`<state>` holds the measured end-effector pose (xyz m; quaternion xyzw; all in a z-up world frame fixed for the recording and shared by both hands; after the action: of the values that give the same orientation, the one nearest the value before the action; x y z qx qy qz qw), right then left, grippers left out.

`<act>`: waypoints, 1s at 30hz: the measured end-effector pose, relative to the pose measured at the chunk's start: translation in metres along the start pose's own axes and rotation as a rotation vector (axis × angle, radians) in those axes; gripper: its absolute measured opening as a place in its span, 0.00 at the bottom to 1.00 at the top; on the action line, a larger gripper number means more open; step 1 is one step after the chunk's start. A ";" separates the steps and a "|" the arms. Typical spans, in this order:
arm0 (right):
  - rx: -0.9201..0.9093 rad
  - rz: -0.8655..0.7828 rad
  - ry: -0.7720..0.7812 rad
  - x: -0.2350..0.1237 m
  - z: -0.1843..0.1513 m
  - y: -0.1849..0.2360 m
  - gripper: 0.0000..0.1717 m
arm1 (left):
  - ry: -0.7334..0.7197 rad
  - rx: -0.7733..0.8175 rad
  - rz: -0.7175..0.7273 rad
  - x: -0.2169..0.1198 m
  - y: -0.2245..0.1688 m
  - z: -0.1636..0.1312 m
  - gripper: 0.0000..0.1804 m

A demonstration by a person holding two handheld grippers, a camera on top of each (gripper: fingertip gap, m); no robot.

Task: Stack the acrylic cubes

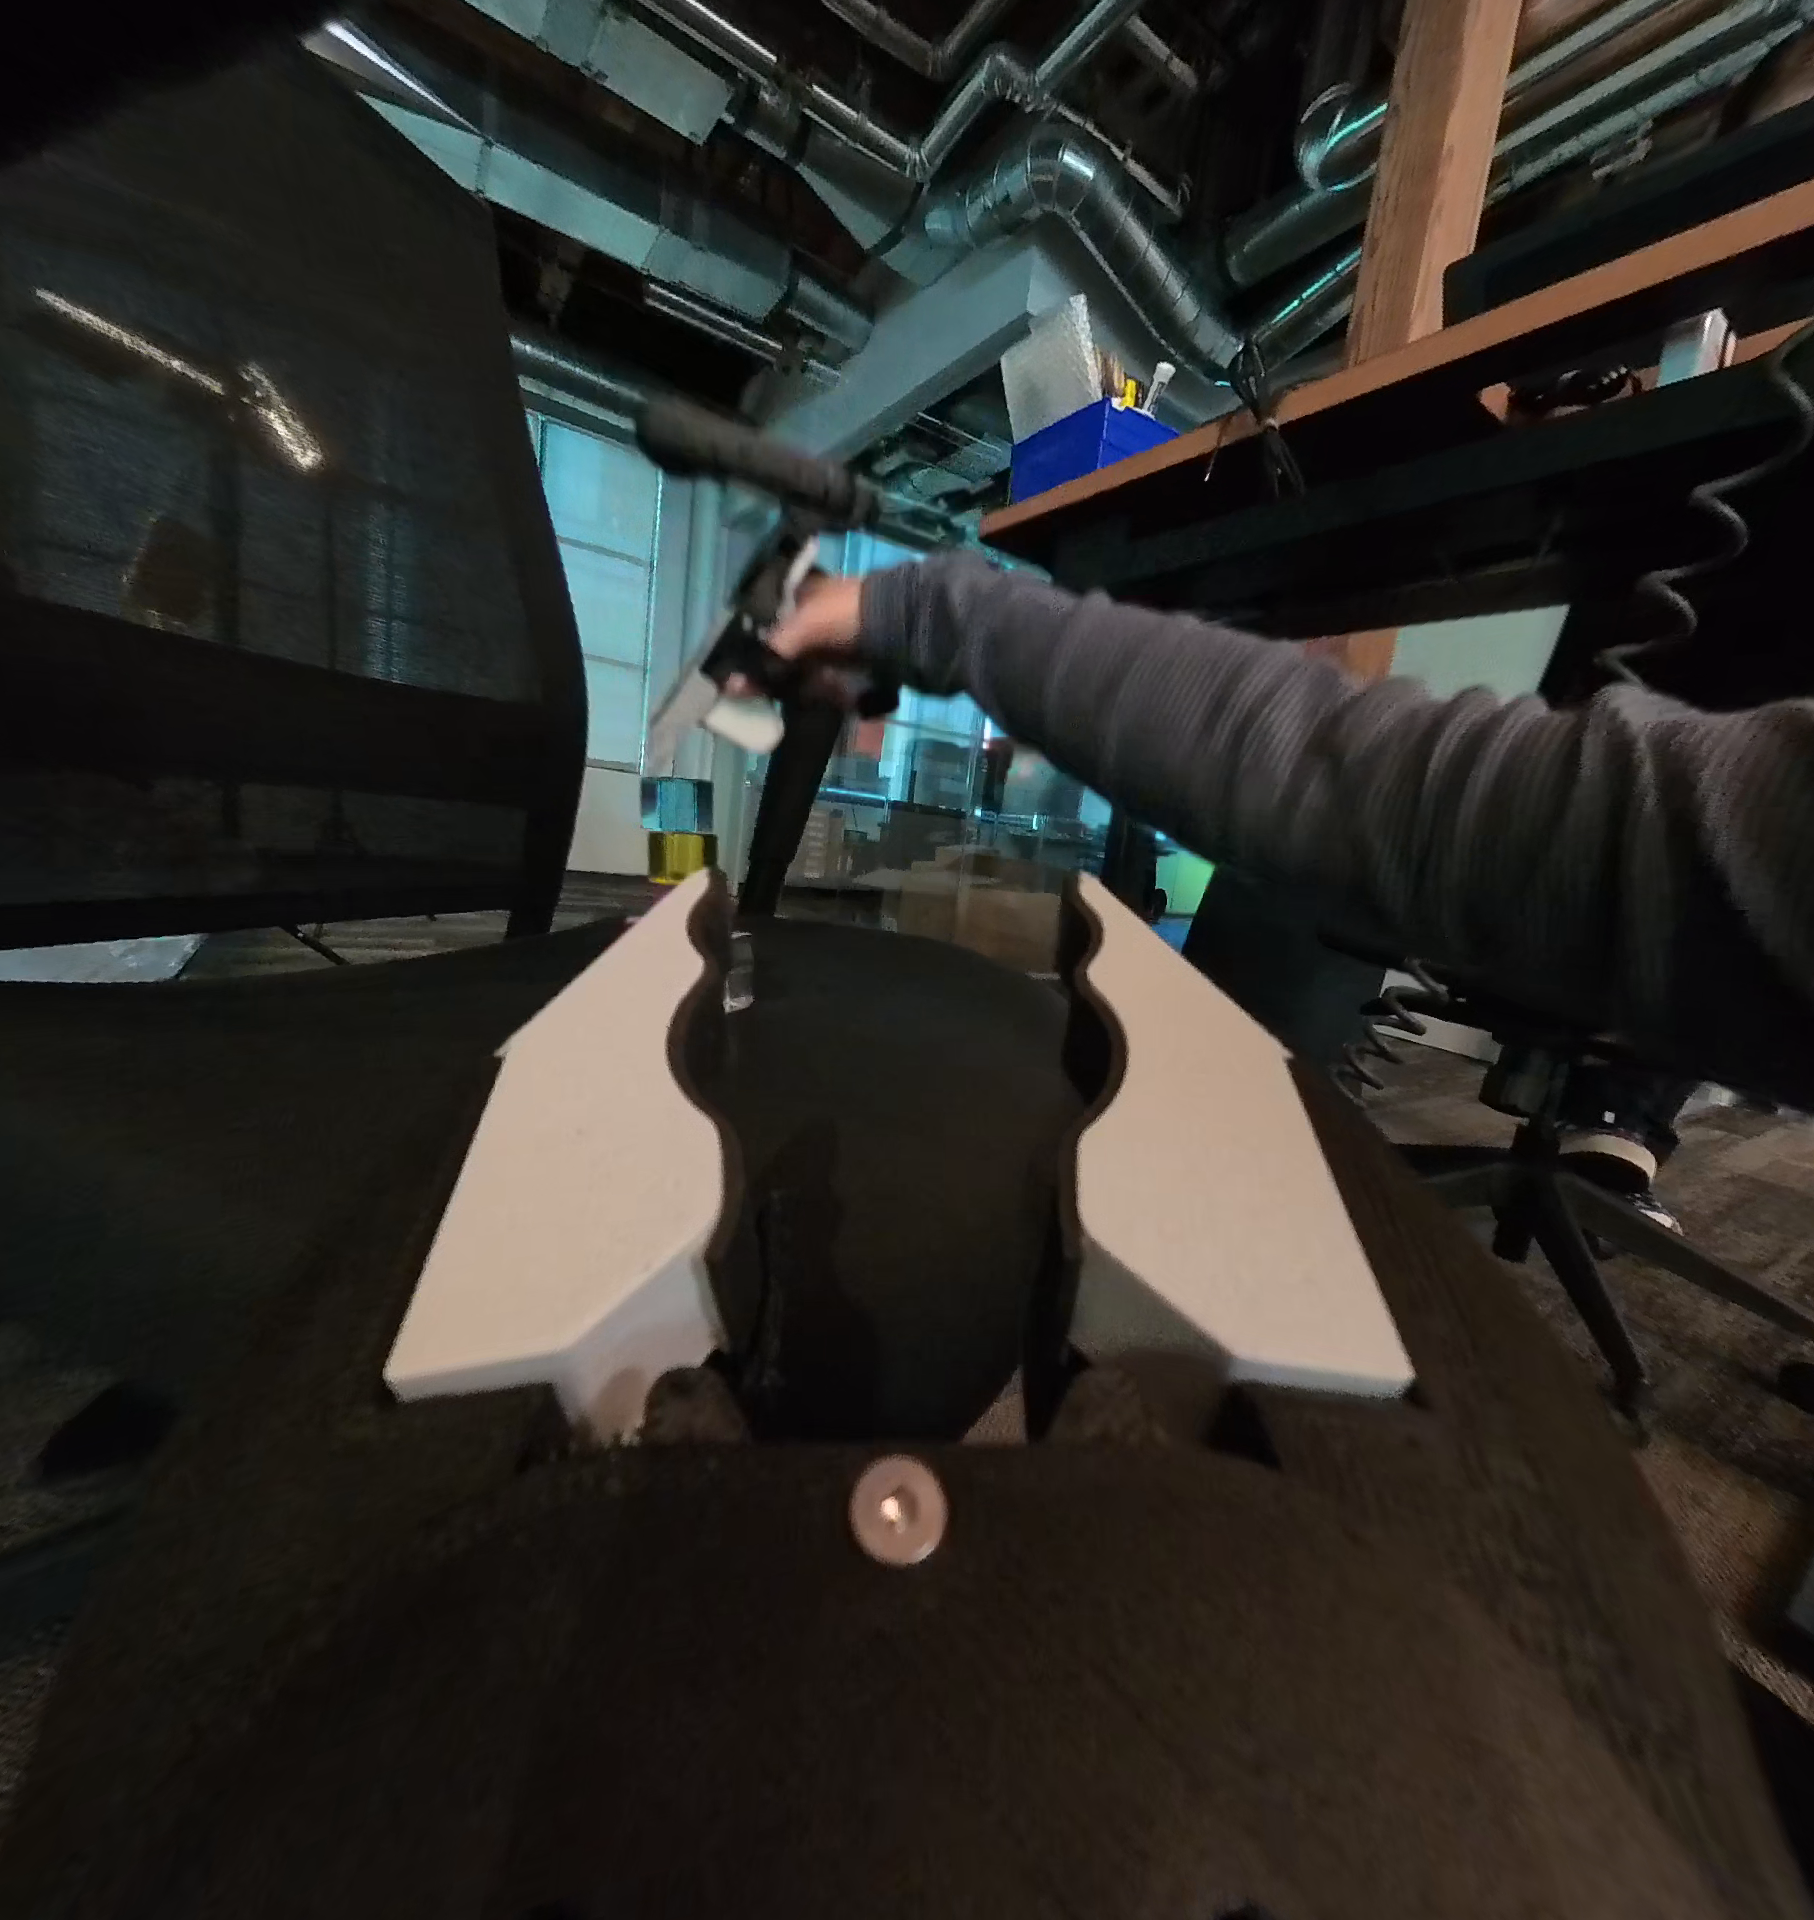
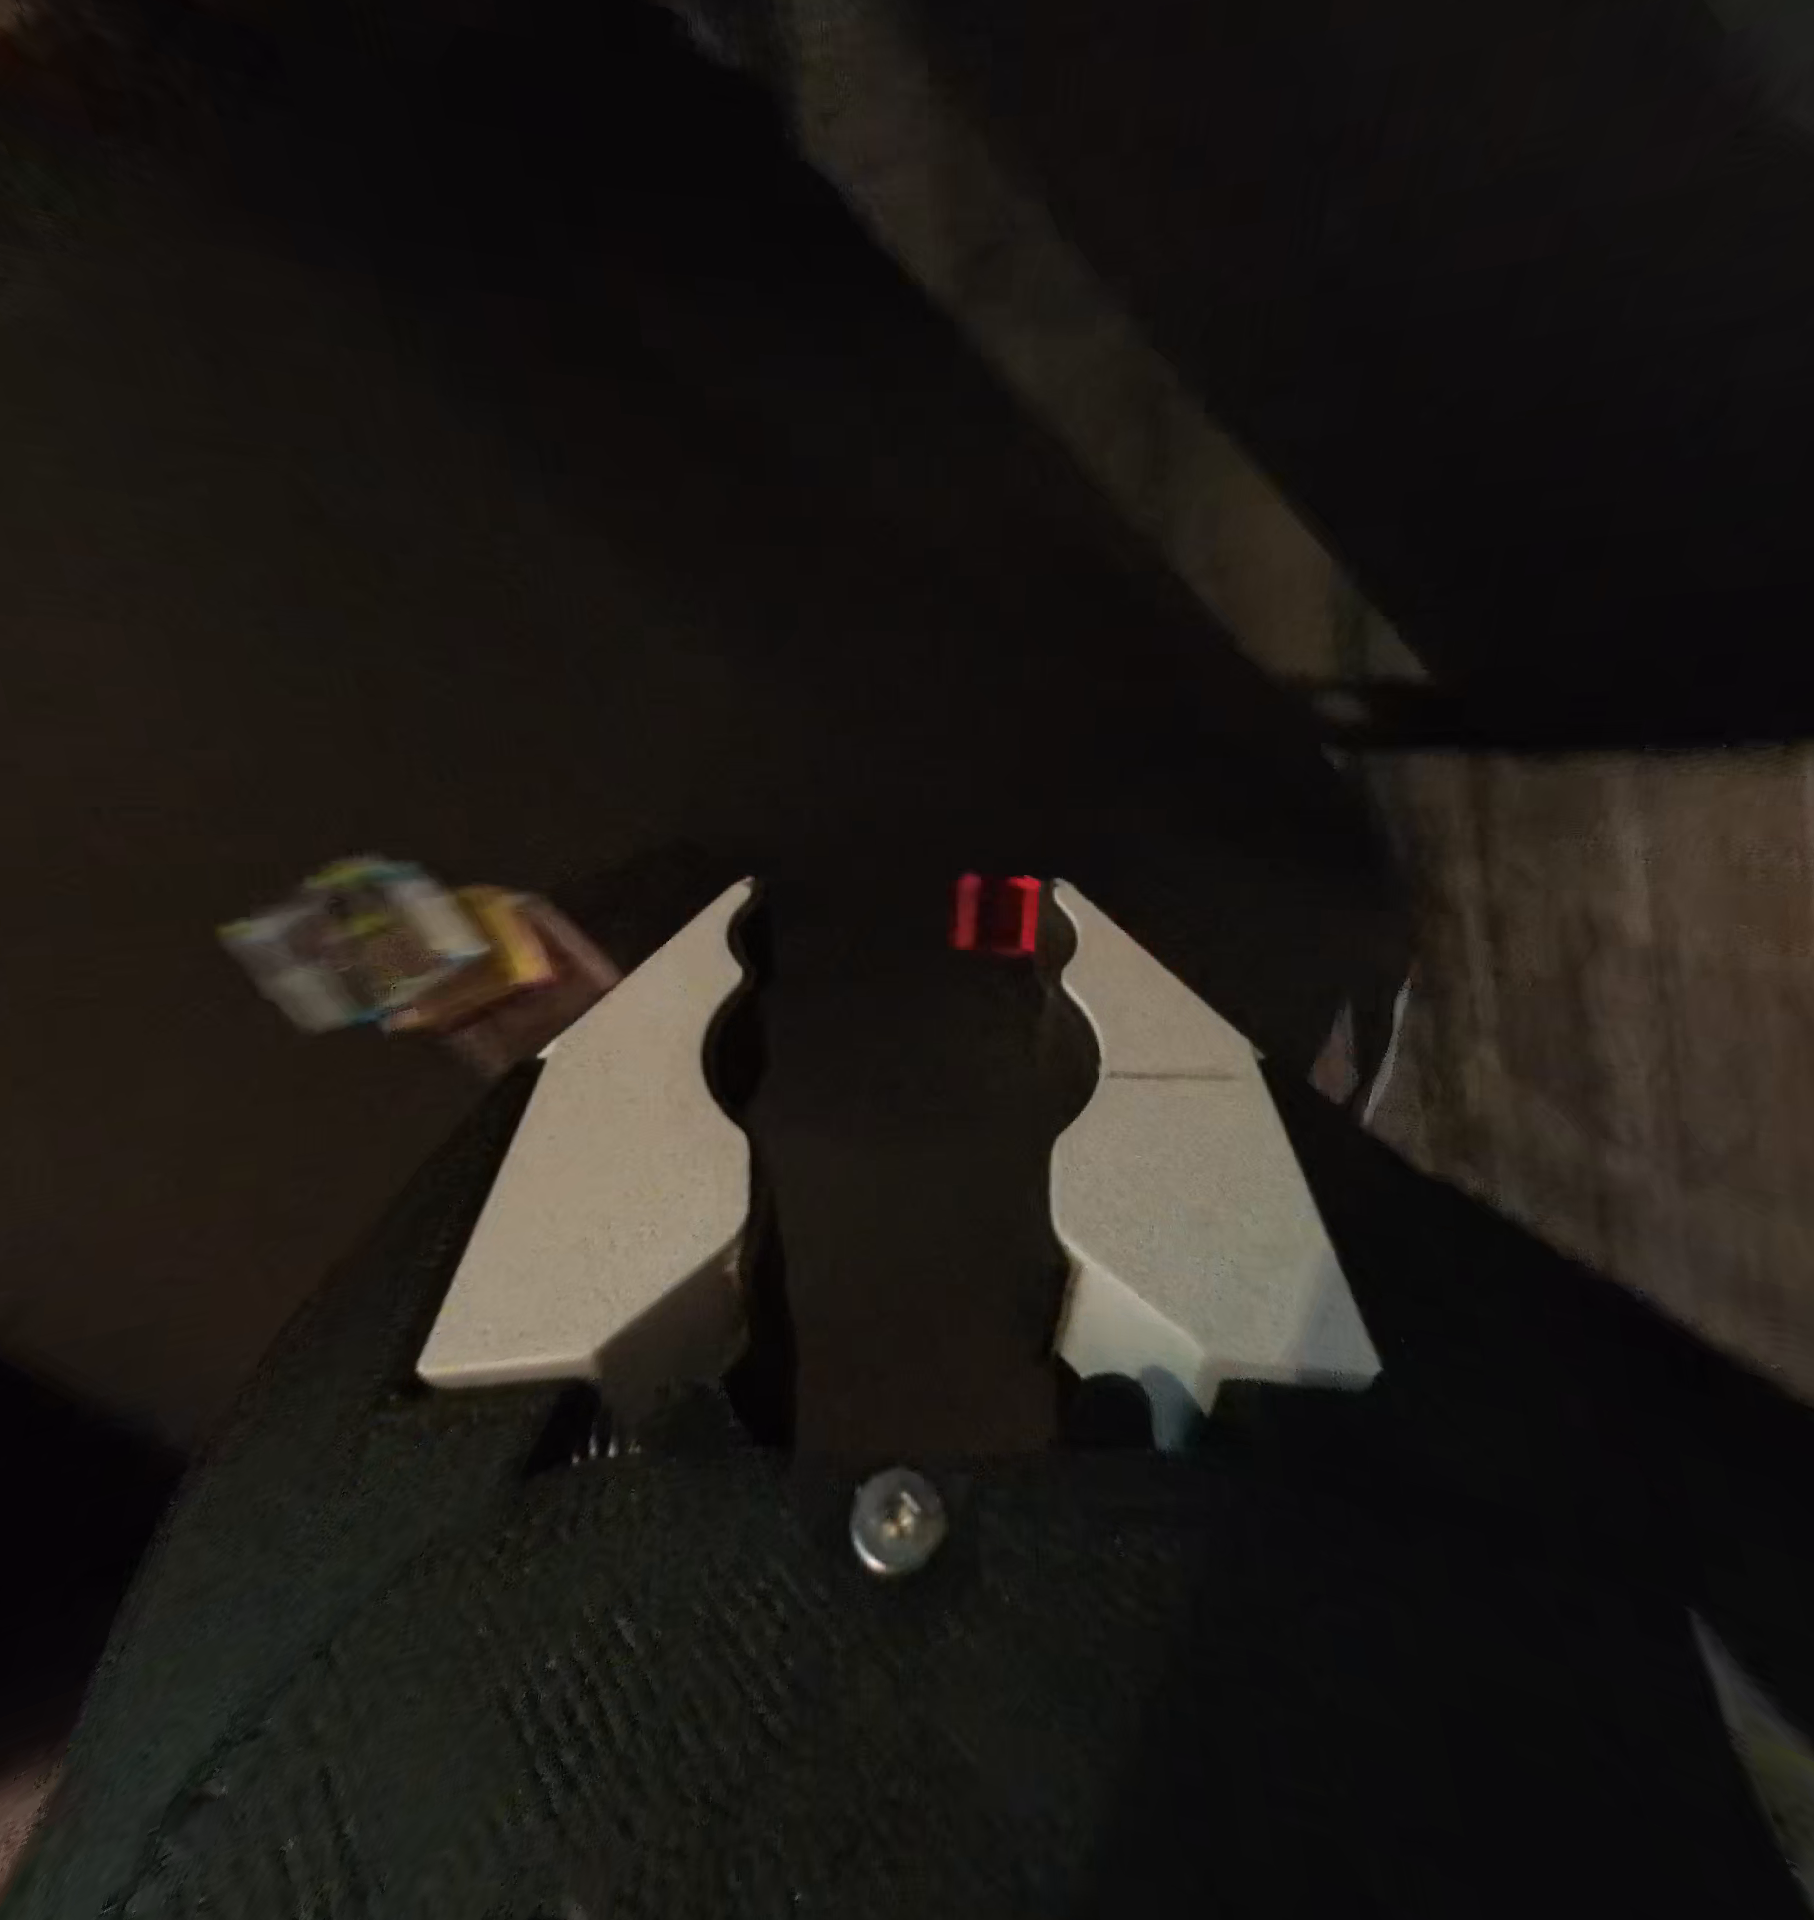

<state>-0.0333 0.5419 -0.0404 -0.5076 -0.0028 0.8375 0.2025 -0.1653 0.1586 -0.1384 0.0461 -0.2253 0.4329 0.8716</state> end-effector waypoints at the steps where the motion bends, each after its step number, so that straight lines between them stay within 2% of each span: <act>1: 0.069 -0.012 -0.007 0.014 -0.015 -0.010 0.30 | -0.004 -0.002 0.002 -0.001 0.001 0.000 0.35; 5: 0.159 -0.061 -0.036 0.073 -0.067 -0.028 0.38 | -0.001 0.001 0.002 -0.001 0.000 0.000 0.35; 8: 0.177 -0.121 -0.119 0.097 -0.080 -0.036 0.40 | 0.003 0.013 0.007 -0.001 -0.001 0.000 0.35; 13: 0.188 -0.118 -0.229 0.111 -0.073 -0.039 0.33 | 0.021 0.011 0.012 0.002 0.001 -0.005 0.35; 16: 0.153 -0.143 -0.240 0.115 -0.069 -0.036 0.16 | 0.041 0.018 0.009 0.008 -0.001 -0.010 0.36; 19: 0.121 -0.178 -0.315 0.098 -0.061 -0.031 0.16 | 0.060 0.028 0.007 0.013 -0.004 -0.014 0.36; 22: 0.093 -0.162 -0.475 0.056 -0.048 -0.018 0.16 | 0.099 0.070 0.049 0.019 -0.002 -0.017 0.33; 25: 0.024 -0.069 -0.580 0.010 -0.040 0.004 0.16 | 0.128 0.127 0.129 0.042 0.004 -0.003 0.19; 28: -0.062 0.054 -0.637 -0.023 -0.037 0.028 0.16 | 0.237 0.287 0.199 0.084 0.024 0.008 0.00; 30: -0.102 0.142 -0.676 -0.037 -0.035 0.041 0.16 | 0.364 0.300 0.205 0.117 0.045 0.006 0.00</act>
<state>-0.0022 0.4845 -0.0341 -0.2100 -0.0761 0.9690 0.1057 -0.1411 0.2712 -0.0872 0.0731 -0.0014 0.5488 0.8328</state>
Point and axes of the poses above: each gripper's, where its closed fingertips meet, x out along the fingers, z out of its top, y = z × x across the jaws, the point moved 6 cm from there along -x, back along the fingers, and after that the axes turned 1 degree about -y, right-handed, at the moved point
